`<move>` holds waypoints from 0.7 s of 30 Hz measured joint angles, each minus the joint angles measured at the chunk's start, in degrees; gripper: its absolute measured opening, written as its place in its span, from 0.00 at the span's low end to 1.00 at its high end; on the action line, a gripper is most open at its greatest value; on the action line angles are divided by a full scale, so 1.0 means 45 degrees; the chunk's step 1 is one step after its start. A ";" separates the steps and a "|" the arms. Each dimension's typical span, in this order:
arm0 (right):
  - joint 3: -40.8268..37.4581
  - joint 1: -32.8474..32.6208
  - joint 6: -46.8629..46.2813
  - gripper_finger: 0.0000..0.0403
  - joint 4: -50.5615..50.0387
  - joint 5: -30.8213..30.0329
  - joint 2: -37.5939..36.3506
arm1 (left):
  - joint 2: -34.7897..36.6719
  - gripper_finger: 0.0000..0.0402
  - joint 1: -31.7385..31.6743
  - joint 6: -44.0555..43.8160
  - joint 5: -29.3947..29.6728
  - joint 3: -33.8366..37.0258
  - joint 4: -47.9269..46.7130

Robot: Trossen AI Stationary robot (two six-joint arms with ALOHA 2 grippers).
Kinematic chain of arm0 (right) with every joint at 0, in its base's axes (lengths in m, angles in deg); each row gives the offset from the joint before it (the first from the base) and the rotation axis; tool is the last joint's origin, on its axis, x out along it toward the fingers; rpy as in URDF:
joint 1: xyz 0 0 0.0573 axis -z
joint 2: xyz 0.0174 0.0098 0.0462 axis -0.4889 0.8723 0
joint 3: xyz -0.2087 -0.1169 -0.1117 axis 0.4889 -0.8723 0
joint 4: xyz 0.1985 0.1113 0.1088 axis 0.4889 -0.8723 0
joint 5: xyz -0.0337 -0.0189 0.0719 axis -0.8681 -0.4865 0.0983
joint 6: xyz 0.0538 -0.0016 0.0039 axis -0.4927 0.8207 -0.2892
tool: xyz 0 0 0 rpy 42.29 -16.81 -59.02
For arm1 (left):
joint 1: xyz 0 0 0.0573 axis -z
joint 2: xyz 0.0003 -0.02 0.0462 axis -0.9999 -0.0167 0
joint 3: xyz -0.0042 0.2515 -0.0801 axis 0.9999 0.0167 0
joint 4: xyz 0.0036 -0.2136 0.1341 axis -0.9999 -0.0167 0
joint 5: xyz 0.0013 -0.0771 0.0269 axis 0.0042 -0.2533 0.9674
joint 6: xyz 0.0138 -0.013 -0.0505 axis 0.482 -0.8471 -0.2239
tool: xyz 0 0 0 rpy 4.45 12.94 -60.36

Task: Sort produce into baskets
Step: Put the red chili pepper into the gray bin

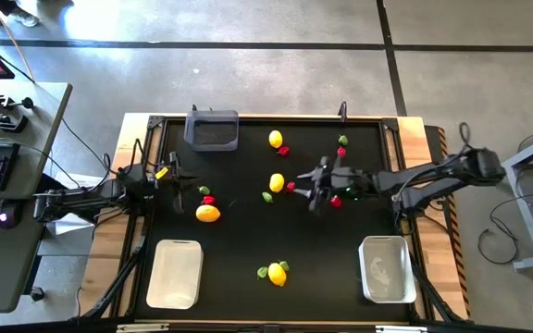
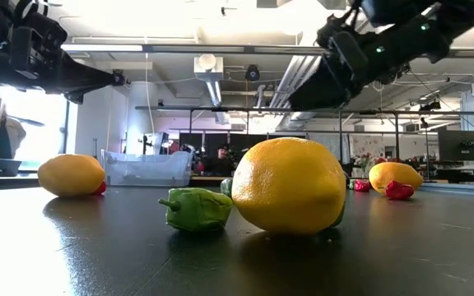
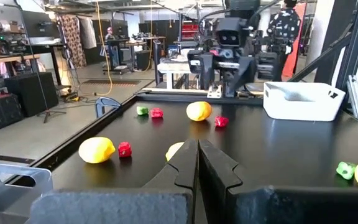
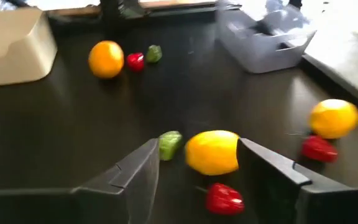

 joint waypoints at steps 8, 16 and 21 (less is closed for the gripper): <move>0.1309 -0.0620 -0.0868 0.53 -0.0649 -0.0562 0.2119 | -0.0005 0.00 0.0000 0.0743 0.0000 0.0002 0.0760; 0.2002 -0.0565 -0.1404 0.53 -0.1838 -0.2349 0.3850 | 0.0000 0.00 0.0000 0.1151 -0.0292 -0.0003 0.1429; 0.2575 -0.0212 -0.1144 0.53 -0.1870 -0.2349 0.5120 | -0.0001 0.00 0.0000 0.1442 -0.0324 -0.0002 0.1310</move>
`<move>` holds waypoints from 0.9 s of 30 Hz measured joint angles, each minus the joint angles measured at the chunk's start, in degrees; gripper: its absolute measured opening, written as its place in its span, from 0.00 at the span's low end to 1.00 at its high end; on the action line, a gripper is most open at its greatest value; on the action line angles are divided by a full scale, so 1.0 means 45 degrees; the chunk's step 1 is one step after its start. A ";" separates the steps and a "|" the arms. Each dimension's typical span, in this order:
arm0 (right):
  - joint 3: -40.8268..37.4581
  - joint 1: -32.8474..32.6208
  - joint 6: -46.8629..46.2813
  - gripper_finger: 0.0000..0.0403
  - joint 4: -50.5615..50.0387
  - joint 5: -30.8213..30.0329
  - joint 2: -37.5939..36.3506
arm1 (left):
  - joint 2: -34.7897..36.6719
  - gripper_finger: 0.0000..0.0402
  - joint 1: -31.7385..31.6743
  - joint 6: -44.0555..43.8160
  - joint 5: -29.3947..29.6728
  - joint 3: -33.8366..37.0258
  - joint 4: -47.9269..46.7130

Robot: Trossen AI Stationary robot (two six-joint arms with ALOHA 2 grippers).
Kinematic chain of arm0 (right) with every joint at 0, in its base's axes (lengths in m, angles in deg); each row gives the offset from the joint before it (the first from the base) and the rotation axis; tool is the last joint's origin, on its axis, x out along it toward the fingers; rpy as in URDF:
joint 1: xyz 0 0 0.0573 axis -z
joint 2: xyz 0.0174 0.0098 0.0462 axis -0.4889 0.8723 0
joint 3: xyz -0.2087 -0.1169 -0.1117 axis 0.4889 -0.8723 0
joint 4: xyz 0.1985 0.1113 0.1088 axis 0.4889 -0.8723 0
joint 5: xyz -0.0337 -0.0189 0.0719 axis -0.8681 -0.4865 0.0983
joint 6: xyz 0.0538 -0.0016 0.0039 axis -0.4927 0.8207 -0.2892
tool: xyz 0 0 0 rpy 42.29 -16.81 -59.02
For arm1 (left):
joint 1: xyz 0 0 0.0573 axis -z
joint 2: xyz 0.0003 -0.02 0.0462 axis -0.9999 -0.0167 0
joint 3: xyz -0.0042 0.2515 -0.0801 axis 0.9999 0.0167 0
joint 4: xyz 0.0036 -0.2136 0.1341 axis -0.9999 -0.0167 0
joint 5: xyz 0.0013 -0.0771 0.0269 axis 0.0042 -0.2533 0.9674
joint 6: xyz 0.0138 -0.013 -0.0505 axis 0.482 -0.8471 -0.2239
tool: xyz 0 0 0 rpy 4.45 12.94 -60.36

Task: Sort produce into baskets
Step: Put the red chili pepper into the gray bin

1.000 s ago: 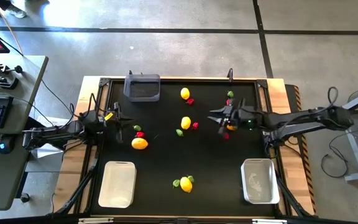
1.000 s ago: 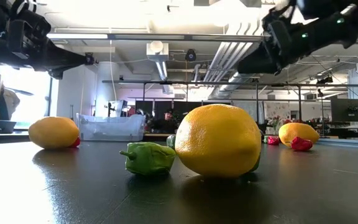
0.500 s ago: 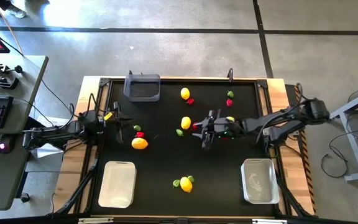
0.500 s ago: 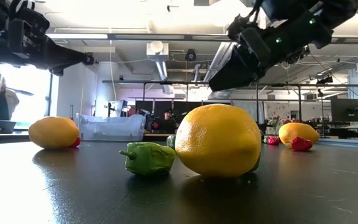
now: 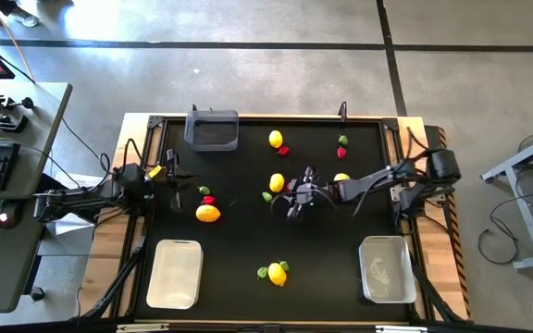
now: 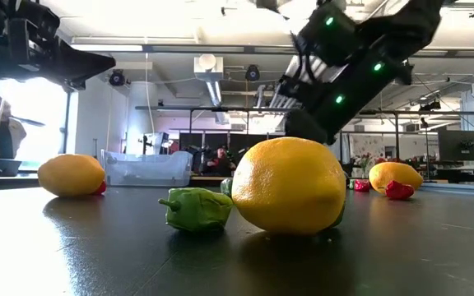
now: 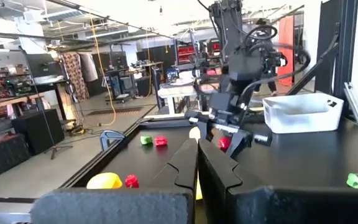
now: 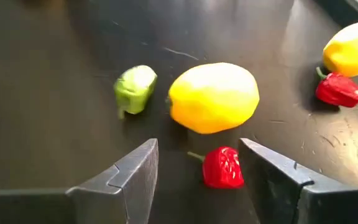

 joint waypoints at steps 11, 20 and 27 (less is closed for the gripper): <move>0.1696 0.0514 0.0379 0.52 -0.2859 -0.0557 0.1270 | -0.0001 0.00 0.0005 -0.0263 -0.0342 0.0000 -0.1499; 0.2236 0.0655 0.0288 0.33 -0.4417 -0.0325 0.1270 | -0.0004 0.00 0.0005 -0.0568 -0.0342 0.0003 -0.1791; 0.2245 0.0932 0.0327 0.13 -0.4574 0.0117 0.1266 | -0.0004 0.00 0.0005 -0.0560 -0.0342 0.0003 -0.1787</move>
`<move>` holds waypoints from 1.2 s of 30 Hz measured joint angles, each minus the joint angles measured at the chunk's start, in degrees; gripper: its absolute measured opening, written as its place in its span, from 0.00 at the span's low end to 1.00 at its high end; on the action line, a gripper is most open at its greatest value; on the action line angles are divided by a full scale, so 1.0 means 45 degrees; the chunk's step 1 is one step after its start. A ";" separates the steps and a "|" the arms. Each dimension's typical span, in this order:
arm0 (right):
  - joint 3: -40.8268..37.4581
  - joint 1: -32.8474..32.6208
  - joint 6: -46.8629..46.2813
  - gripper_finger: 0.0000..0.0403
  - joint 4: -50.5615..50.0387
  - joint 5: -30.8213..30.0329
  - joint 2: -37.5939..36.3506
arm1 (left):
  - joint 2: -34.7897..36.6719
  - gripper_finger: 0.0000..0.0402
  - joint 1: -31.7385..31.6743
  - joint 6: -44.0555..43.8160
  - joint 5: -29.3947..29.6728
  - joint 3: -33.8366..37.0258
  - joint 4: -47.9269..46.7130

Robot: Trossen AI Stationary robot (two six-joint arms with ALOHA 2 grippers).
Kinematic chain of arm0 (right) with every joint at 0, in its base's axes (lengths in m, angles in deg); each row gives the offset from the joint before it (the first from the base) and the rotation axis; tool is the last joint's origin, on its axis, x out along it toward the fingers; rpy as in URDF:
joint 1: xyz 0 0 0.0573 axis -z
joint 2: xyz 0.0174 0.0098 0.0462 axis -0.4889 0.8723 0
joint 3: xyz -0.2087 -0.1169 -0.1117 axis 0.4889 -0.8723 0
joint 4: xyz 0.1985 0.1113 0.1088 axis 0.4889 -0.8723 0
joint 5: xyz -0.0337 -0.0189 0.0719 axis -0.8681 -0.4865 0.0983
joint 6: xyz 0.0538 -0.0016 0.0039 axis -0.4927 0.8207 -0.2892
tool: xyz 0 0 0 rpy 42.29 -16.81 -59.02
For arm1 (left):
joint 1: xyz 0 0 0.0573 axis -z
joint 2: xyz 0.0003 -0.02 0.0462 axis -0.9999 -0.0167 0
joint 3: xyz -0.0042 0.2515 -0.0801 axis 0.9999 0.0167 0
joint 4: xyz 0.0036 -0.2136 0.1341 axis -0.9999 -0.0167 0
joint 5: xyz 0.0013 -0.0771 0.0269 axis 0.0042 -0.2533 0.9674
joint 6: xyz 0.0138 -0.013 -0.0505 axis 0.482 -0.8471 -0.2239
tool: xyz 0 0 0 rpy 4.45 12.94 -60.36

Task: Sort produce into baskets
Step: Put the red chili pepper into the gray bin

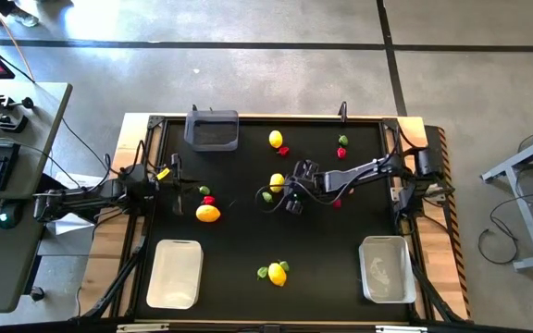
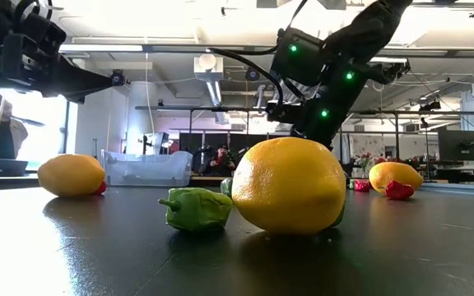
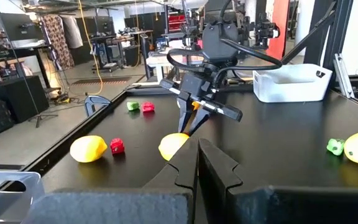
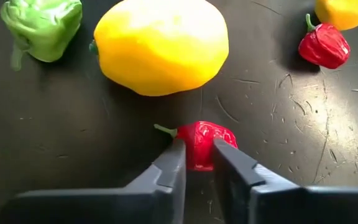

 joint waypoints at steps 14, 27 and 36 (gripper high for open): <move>0.0483 -0.1058 -0.2113 0.01 -0.2727 0.1270 -0.1684 | 0.0000 0.00 0.0000 0.0012 0.0067 0.0000 -0.0010; 0.4458 -0.5000 -1.1197 0.00 -1.2730 0.5815 -0.2875 | 0.0000 0.00 0.0000 -0.0141 0.0102 0.0000 -0.0019; 0.4092 -0.8010 -1.6854 0.00 -1.4055 0.8231 -0.2871 | -0.0007 0.00 0.0000 -0.0131 0.0110 0.0000 -0.0019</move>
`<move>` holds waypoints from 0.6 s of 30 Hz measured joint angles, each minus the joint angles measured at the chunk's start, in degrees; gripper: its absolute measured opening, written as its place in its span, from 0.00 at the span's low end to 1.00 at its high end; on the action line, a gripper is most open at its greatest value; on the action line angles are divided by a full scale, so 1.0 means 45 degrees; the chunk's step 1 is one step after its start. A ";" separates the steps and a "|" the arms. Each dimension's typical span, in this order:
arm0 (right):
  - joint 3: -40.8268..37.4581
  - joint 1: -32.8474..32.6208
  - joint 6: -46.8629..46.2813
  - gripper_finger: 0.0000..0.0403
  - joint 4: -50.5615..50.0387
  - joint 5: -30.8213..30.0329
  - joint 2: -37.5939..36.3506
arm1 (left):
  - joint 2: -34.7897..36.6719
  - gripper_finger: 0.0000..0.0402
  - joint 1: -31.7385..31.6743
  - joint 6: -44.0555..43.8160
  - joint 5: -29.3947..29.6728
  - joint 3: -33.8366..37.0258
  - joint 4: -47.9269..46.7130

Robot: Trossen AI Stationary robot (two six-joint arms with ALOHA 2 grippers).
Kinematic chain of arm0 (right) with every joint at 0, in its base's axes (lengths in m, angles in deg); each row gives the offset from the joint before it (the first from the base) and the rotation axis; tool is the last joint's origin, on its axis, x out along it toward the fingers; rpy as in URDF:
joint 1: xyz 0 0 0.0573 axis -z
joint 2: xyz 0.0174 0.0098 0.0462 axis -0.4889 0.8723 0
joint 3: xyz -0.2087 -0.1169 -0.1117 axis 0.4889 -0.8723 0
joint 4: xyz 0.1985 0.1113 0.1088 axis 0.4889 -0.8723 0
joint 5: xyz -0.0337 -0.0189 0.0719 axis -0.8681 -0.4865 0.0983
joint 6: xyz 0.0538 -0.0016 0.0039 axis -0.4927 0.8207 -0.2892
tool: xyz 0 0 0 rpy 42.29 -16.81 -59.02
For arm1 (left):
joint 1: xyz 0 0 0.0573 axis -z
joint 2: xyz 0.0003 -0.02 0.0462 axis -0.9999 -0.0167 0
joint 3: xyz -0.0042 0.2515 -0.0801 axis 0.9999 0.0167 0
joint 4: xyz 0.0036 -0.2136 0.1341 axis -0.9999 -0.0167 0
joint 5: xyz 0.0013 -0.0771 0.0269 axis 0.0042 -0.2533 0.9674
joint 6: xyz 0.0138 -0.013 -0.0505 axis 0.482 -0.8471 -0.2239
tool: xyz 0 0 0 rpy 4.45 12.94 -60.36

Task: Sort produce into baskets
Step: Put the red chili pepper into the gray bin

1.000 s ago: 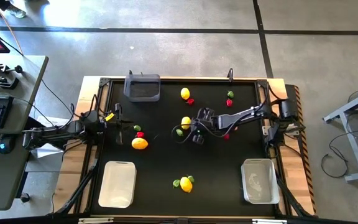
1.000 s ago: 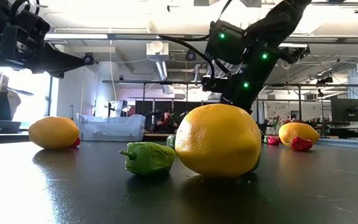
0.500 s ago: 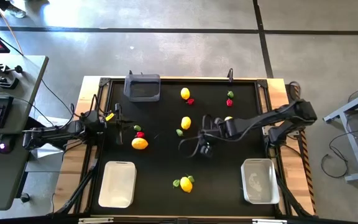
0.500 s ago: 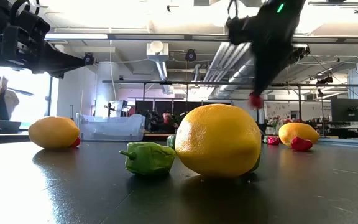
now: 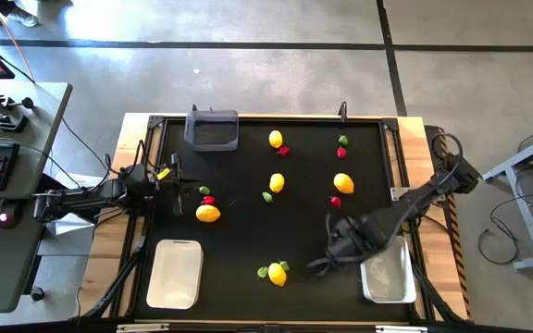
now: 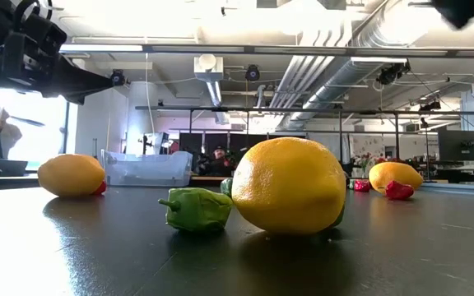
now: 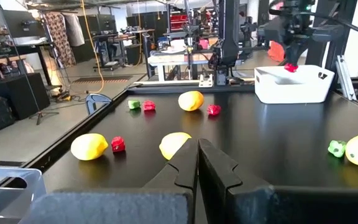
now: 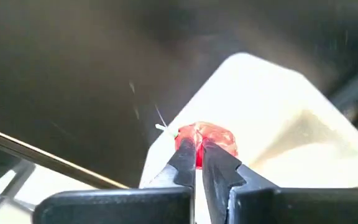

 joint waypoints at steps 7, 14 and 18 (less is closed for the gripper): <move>-0.1437 -0.1054 -0.1064 0.00 -0.0524 0.0298 0.0000 | -0.0013 0.00 0.0000 0.0124 0.0002 0.0000 -0.0006; -0.3359 -0.0835 -0.0147 0.00 0.1170 0.0719 0.0005 | -0.0018 0.00 0.0000 0.0131 0.0015 0.0000 0.0222; -0.4302 -0.0748 -0.0149 0.00 0.1962 0.1290 0.0010 | -0.0013 0.00 0.0000 0.0158 0.0041 0.0000 0.1096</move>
